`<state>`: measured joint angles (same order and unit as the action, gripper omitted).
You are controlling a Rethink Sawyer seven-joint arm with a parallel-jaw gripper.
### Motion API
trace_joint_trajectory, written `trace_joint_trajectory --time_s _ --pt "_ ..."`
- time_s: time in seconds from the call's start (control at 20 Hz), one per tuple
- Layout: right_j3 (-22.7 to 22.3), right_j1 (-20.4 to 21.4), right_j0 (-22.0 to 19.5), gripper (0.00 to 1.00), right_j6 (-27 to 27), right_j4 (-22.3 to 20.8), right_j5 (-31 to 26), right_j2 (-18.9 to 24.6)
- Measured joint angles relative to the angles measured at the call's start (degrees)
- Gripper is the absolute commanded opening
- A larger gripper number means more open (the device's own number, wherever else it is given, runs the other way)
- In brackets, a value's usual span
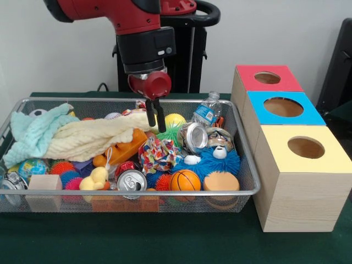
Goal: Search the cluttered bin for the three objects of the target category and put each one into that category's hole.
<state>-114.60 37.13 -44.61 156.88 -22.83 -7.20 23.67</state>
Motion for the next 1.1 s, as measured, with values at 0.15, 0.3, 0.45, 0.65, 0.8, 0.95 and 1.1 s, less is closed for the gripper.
trace_joint_trajectory --time_s 0.15,0.3,0.45,0.65,0.8,0.95,1.1 --pt "-0.1 0.1 -2.2 1.00 0.0 0.0 -0.1 0.3" --pt "0.0 0.6 -5.1 1.00 0.0 0.1 -1.0 0.4" --pt "0.0 0.9 -7.1 1.00 0.0 0.6 -2.5 0.8" --pt "0.9 1.5 -10.1 1.00 0.0 2.2 -7.4 1.7" --pt "3.2 1.5 -11.2 1.00 0.0 3.1 -11.8 1.9" --pt "7.0 0.7 -10.9 1.00 0.0 3.4 -14.9 1.9" --pt "11.3 -0.6 -9.7 1.00 0.0 3.6 -16.2 2.0"
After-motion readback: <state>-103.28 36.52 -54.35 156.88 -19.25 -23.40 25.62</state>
